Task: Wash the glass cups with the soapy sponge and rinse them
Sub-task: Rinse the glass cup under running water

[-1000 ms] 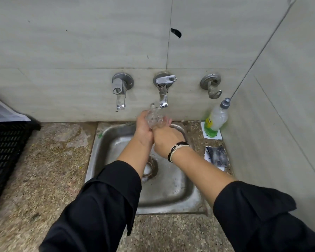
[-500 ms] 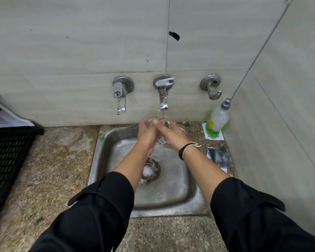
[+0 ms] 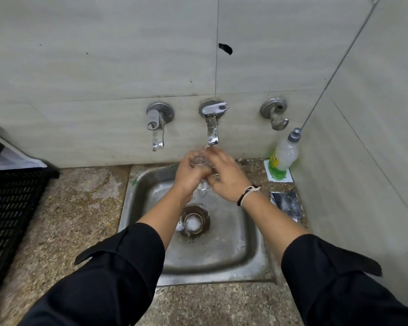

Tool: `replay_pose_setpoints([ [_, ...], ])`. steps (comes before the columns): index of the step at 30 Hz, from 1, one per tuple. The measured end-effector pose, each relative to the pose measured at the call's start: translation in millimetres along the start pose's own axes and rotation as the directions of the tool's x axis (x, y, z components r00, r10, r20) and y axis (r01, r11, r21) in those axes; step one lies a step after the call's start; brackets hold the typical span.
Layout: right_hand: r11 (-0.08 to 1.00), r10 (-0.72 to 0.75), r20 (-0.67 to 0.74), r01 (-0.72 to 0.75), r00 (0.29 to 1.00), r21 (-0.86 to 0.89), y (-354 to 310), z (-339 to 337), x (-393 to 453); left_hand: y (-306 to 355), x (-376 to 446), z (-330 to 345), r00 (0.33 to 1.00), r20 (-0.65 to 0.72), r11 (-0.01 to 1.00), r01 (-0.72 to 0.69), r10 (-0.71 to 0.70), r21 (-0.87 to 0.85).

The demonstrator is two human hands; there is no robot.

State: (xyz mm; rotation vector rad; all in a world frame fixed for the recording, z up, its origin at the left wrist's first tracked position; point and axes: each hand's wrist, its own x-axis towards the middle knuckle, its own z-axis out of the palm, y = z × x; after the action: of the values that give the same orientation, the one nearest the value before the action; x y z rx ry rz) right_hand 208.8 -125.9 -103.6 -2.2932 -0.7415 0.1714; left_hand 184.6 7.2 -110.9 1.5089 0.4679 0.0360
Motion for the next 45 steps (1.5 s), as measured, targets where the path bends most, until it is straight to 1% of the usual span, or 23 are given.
replay_pose_setpoints([
  [1,0.993,-0.047,0.051,0.052,0.998,-0.106,-7.7,1.6,-1.0,-1.0,0.1,0.9,0.999,-0.018,0.999,-0.033,0.034,0.043],
  [3,0.984,-0.071,0.093,0.085,0.993,-0.156,-20.2,0.3,-5.3,-1.0,0.2,0.4,0.994,-0.066,0.994,-0.078,0.083,0.075],
  [7,0.95,-0.003,0.031,0.012,1.0,-0.312,-32.0,-11.5,-8.5,7.4,-1.2,4.8,0.992,-0.077,0.994,-0.096,0.1,0.052],
  [10,0.98,0.016,0.049,-0.005,0.999,-0.2,-35.6,-17.9,-8.3,8.7,3.1,2.1,0.993,-0.059,0.994,-0.101,0.103,0.044],
  [14,0.936,0.077,0.069,-0.048,0.995,-0.349,-25.6,-37.9,-6.5,12.2,0.8,-4.0,0.996,0.038,0.992,-0.089,0.086,0.092],
  [17,0.956,0.032,0.158,0.016,0.987,-0.294,-30.4,-33.2,-4.5,15.3,-2.0,-6.5,0.997,0.016,0.989,-0.081,0.08,0.124],
  [21,0.918,0.081,0.141,-0.019,0.987,-0.397,-28.8,-40.8,1.4,15.5,-5.7,-7.4,0.996,0.031,0.99,-0.091,0.088,0.108],
  [25,0.987,0.03,0.181,-0.001,0.983,-0.158,-31.2,-34.3,1.4,17.1,-2.6,-7.8,0.996,-0.007,0.995,-0.086,0.087,0.049],
  [26,0.994,0.035,0.154,-0.019,0.987,-0.104,-25.4,-36.5,-0.2,15.5,-2.6,-7.9,0.997,0.023,0.997,-0.072,0.071,0.037],
  [28,0.986,0.117,0.105,-0.128,0.988,0.106,-13.7,-39.2,-2.5,13.7,-3.7,-5.3,0.997,0.076,1.0,0.006,-0.003,-0.03],
  [29,0.949,0.19,0.113,-0.212,0.975,0.234,-11.0,-38.2,-2.6,14.9,-3.0,-3.3,0.995,0.089,0.996,0.043,-0.036,-0.072],
  [31,0.816,0.318,0.152,-0.352,0.936,0.458,-11.4,-29.6,2.3,19.2,3.2,-2.5,0.986,0.156,0.988,0.079,-0.058,-0.131],
  [32,0.767,0.37,0.119,-0.375,0.921,0.521,-12.4,-24.4,7.0,21.2,6.4,-3.4,0.976,0.206,0.984,0.102,-0.07,-0.146],
  [33,0.763,0.402,0.049,-0.364,0.914,0.534,-13.5,-20.4,12.1,23.6,6.1,-4.3,0.965,0.248,0.98,0.127,-0.085,-0.156],
  [34,0.792,0.421,-0.026,-0.353,0.907,0.499,-15.9,-19.2,16.5,23.2,7.4,-5.2,0.965,0.247,0.983,0.126,-0.09,-0.131],
  [35,0.852,0.41,-0.1,-0.341,0.907,0.397,-17.2,-19.9,20.5,25.8,4.4,-4.1,0.973,0.219,0.991,0.098,-0.077,-0.087],
  [37,0.957,0.286,-0.209,-0.289,0.935,0.016,-18.2,-23.8,25.4,24.4,5.4,-2.8,0.991,0.118,0.998,0.056,-0.055,-0.006],
  [38,0.954,0.237,-0.192,-0.266,0.952,-0.141,-18.7,-24.1,28.5,23.2,6.8,-3.5,0.996,0.08,0.999,0.048,-0.047,-0.005],
  [40,0.931,0.23,-0.108,-0.251,0.967,-0.266,-25.4,-28.4,35.8,26.0,4.9,-3.9,0.993,0.075,0.992,0.096,-0.09,-0.085],
  [42,0.95,0.252,-0.019,-0.251,0.967,-0.187,-34.5,-33.6,41.5,26.6,4.1,-6.5,0.982,0.108,0.96,0.175,-0.155,-0.218],
  [43,0.96,0.276,0.016,-0.275,0.961,-0.046,-37.1,-35.9,43.5,27.4,2.7,-9.0,0.979,0.135,0.945,0.185,-0.154,-0.269],
  [44,0.933,0.314,0.07,-0.321,0.947,0.159,-38.5,-36.7,44.3,25.4,5.3,-13.3,0.979,0.15,0.937,0.179,-0.139,-0.3],
  [45,0.837,0.349,0.157,-0.383,0.924,0.391,-38.6,-36.2,43.5,25.7,6.6,-17.9,0.981,0.15,0.936,0.162,-0.119,-0.312],
])
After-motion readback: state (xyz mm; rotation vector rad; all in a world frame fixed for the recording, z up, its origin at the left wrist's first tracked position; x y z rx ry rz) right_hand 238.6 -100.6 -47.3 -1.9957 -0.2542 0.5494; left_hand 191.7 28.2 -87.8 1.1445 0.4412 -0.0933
